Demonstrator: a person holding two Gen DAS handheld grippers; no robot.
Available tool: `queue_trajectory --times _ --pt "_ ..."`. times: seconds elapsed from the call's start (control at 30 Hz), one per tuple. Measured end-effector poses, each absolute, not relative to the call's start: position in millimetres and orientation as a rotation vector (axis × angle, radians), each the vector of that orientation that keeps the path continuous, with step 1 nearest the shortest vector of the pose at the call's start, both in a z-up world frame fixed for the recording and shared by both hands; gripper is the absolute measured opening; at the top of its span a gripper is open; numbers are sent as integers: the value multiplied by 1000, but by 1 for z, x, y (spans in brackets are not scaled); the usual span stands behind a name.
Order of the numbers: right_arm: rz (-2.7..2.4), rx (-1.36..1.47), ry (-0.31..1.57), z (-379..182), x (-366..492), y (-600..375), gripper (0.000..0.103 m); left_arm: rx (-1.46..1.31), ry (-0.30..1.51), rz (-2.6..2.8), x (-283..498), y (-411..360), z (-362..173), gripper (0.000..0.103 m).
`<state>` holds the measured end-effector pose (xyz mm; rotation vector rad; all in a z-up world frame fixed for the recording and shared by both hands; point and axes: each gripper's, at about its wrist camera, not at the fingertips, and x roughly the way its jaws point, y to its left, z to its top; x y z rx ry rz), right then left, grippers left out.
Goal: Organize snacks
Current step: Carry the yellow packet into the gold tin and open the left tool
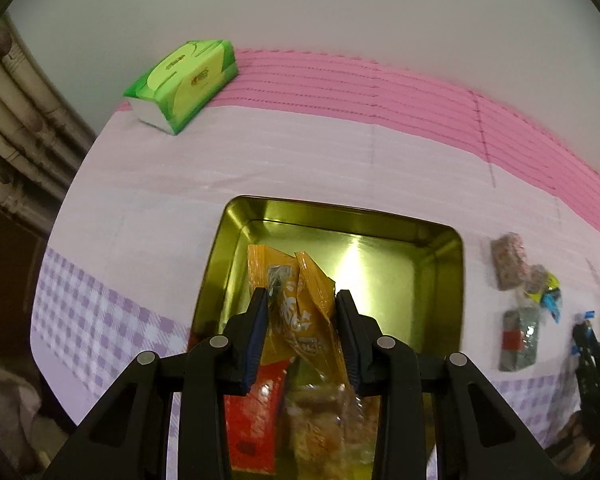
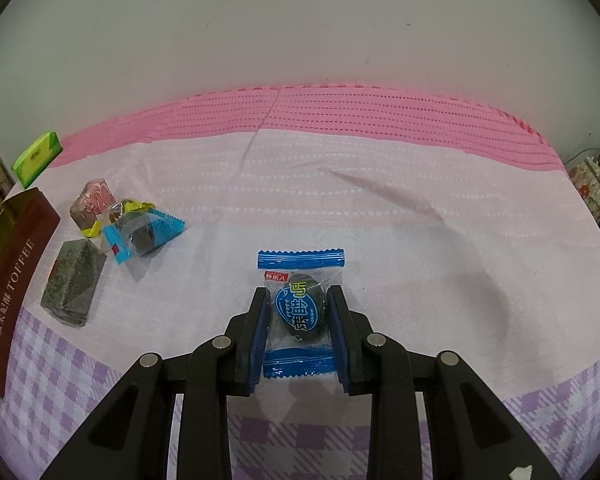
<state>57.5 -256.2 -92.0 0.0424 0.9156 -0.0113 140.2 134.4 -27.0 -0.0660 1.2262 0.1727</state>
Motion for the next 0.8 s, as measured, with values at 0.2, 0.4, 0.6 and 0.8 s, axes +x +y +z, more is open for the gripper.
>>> queue_trajectory --times 0.2,0.4,0.6,0.8 --pt "-16 35 916 -92 58 -255 27 -27 1233 185 149 139 -38 35" --pt "-21 29 916 -92 57 -254 27 -17 1255 197 155 146 -51 35" --pt "-20 28 916 -92 57 -254 27 1 1276 211 156 151 -62 35" --pt "-21 26 917 -92 57 -254 27 22 1295 214 158 154 -72 36"
